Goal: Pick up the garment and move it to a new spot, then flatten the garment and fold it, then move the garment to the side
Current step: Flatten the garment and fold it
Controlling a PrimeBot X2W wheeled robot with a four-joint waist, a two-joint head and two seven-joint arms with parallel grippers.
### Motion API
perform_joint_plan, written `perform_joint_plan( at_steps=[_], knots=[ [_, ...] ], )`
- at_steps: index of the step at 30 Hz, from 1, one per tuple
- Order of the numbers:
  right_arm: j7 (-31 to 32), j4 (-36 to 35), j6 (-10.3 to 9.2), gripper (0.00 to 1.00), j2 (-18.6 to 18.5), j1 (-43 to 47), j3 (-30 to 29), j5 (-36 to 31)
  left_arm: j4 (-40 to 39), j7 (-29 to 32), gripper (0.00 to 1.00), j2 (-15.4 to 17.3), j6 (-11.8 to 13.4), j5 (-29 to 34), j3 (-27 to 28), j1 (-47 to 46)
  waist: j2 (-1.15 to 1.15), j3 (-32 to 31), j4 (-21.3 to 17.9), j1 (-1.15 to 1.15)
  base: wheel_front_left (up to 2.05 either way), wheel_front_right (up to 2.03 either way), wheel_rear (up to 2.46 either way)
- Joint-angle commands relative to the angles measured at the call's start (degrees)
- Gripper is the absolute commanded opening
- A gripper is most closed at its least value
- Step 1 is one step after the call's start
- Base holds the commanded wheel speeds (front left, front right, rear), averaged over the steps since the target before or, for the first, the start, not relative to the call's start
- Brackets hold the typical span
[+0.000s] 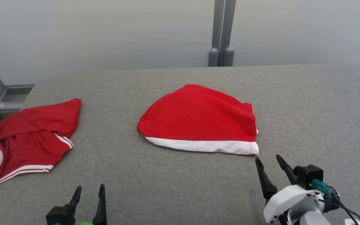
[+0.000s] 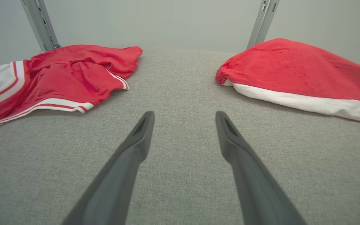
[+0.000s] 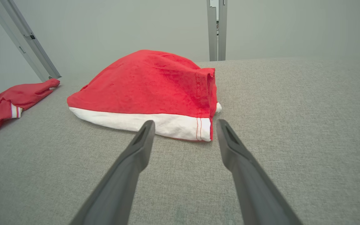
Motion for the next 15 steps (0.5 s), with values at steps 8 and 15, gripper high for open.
perform_joint_plan(
  at_steps=[8,15],
  knots=[
    [3.7,-0.6,0.00,1.00,-0.2,-2.9,0.0,-1.0,3.7,1.7,1.00,0.9,-1.1,0.6,-1.1,-5.0,0.00,1.9,-0.3,0.00,0.00,0.00,0.00],
    [11.5,-1.0,0.00,1.00,-0.2,-9.3,-2.1,-2.9,9.0,8.3,1.00,2.1,-3.2,0.2,-4.4,-16.9,0.00,7.5,-0.9,0.00,0.00,0.00,0.00]
  ],
)
